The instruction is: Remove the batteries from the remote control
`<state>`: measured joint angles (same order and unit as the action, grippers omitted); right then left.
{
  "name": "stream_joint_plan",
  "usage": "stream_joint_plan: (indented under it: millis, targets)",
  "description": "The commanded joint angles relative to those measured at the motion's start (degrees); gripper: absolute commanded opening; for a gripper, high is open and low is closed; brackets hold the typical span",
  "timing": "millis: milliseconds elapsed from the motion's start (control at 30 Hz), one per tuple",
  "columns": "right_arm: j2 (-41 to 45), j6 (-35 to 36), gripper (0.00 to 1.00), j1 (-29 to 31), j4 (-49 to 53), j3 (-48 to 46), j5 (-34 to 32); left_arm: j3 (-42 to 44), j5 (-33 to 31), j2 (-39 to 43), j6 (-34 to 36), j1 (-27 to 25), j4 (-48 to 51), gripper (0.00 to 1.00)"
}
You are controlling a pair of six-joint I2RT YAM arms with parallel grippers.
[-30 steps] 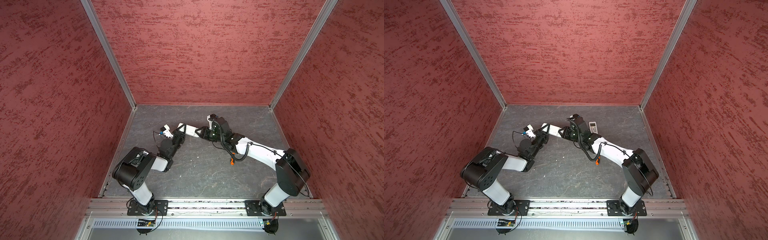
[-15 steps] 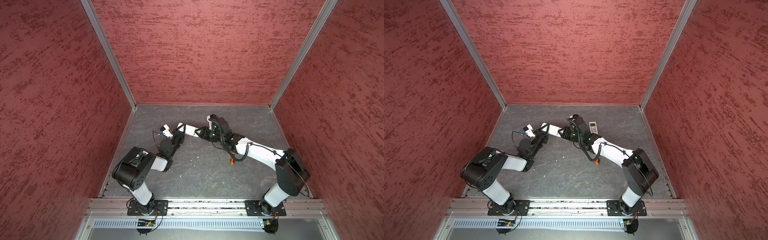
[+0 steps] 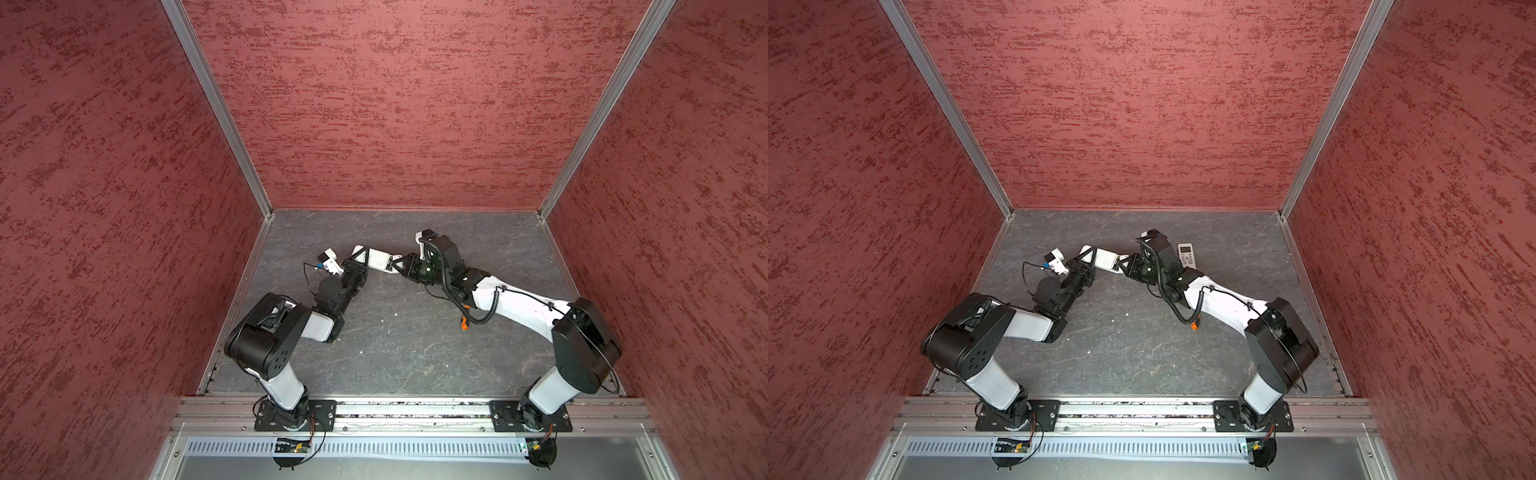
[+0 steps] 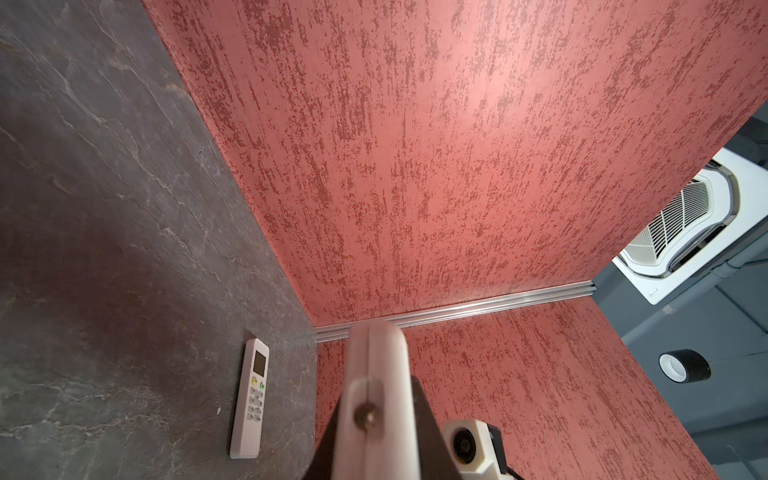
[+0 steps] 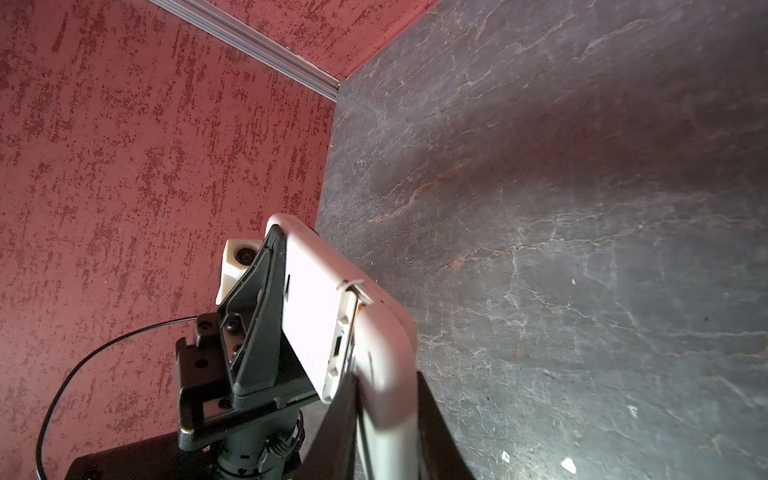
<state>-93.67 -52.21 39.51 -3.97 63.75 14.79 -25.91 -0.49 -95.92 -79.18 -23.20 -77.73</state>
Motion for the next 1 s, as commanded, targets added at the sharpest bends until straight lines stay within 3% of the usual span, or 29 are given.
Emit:
stream_joint_plan:
  millis: [0,333,800,967]
  targets:
    - [1.05,-0.35,0.16,0.40,-0.40,-0.84,0.43,-1.24,1.93,-0.58,-0.27,-0.40,-3.31,0.00]
    - [1.24,-0.37,0.05,0.33,-3.11,-1.77,1.95,-1.07,2.23,-1.18,-0.24,-0.22,-3.30,0.00]
    - [3.53,2.06,0.03,-2.61,-3.92,-4.55,3.53,-1.74,3.47,-6.12,0.88,0.70,-3.30,0.00]
    - [5.86,4.89,0.03,-6.13,-1.36,-6.04,3.22,-2.21,3.90,-8.03,1.64,0.24,-3.22,0.00]
